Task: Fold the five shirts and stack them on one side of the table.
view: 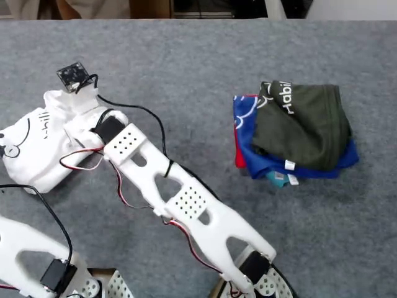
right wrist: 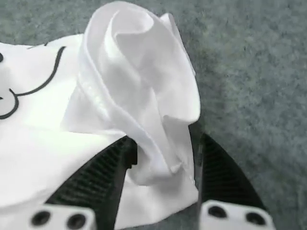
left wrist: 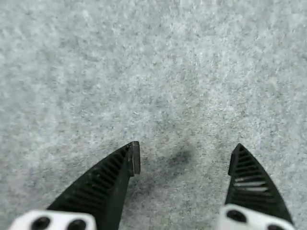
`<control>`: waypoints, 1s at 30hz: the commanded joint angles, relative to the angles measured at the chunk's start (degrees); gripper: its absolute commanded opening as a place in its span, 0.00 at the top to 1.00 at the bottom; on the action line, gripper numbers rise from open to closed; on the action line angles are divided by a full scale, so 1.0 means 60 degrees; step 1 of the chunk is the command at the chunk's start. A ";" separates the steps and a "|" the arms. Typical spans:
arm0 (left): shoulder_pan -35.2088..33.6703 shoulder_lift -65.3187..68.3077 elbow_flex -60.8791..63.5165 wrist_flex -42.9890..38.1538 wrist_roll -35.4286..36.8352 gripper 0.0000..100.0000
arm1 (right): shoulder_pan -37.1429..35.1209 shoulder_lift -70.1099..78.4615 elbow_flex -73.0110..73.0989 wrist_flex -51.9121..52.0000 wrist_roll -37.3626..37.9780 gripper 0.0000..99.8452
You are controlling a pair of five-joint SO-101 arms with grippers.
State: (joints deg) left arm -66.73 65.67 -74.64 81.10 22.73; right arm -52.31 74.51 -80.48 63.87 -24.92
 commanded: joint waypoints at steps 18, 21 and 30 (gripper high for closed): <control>-0.0029 -0.0168 -0.0381 -0.0117 0.0044 0.70 | -0.0901 -0.0081 0.0110 0.0674 -0.0689 0.78; -0.0029 -0.0168 -0.0381 -0.0103 0.0044 0.70 | -0.0916 -0.0081 0.0110 0.0689 -0.0615 0.80; -0.0029 -0.0168 -0.0396 0.0088 0.0029 0.70 | -0.0945 -0.0110 0.0066 0.0864 0.0029 0.94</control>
State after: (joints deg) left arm -66.73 65.67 -74.64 81.45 22.73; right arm -56.79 74.51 -79.60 68.18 -26.68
